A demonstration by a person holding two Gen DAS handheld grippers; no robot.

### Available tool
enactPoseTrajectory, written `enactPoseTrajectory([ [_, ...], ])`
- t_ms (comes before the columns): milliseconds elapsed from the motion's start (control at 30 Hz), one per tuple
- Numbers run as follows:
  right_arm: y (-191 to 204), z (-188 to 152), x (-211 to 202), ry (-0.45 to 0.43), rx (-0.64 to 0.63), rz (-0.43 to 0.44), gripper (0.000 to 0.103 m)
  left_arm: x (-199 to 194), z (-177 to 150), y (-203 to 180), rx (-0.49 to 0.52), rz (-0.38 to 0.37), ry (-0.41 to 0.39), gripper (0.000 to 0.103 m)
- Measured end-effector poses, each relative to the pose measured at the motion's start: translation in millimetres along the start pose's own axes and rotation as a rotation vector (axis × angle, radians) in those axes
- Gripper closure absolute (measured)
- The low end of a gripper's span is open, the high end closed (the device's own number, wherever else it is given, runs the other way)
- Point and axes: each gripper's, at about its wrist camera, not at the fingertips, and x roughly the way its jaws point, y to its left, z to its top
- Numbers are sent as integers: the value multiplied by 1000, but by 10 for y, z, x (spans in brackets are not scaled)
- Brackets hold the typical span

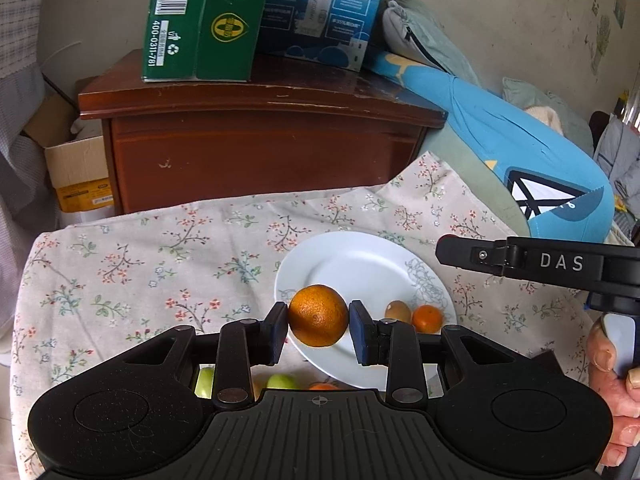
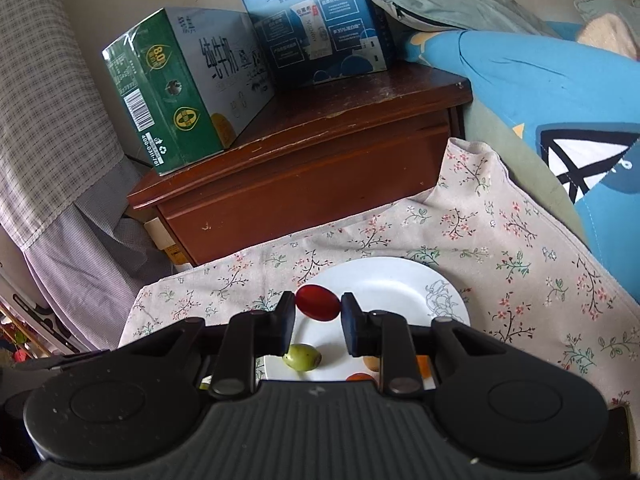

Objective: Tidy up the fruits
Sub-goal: 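Carry both fruits over the plate while the right tool releases the tomato onto it, then open the left tool to drop the large orange onto the plate, then withdraw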

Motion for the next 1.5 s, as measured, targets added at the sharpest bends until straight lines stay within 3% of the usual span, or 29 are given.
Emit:
enactPoseTrajectory([
  [333, -225, 42, 317, 56, 57, 0, 78, 313, -52, -231, 18, -32, 42, 73],
  [767, -495, -69, 821, 152, 88, -85, 78, 726, -146, -232, -13, -57, 103, 72],
  [933, -597, -59, 872, 161, 156, -82, 75, 741, -137, -255, -9, -53, 84, 70],
  [967, -608, -55, 869, 159, 166, -83, 75, 733, -124, -254, -13, -53, 84, 67],
  [1000, -614, -48, 868, 159, 174, -81, 75, 719, -107, -247, -22, -51, 81, 55],
  [1067, -617, -36, 864, 157, 181, -78, 74, 654, -74, -233, -35, -45, 49, 44],
  [1133, -603, -19, 843, 149, 180, -79, 73, 587, -19, -231, -26, -27, 28, 42],
  [1267, -564, 28, 773, 128, 181, -72, 59, 430, 78, -177, -37, 38, -11, 16],
  [1500, -479, 30, 648, 123, 159, -68, 56, 178, 173, 39, -64, 127, 2, 10],
])
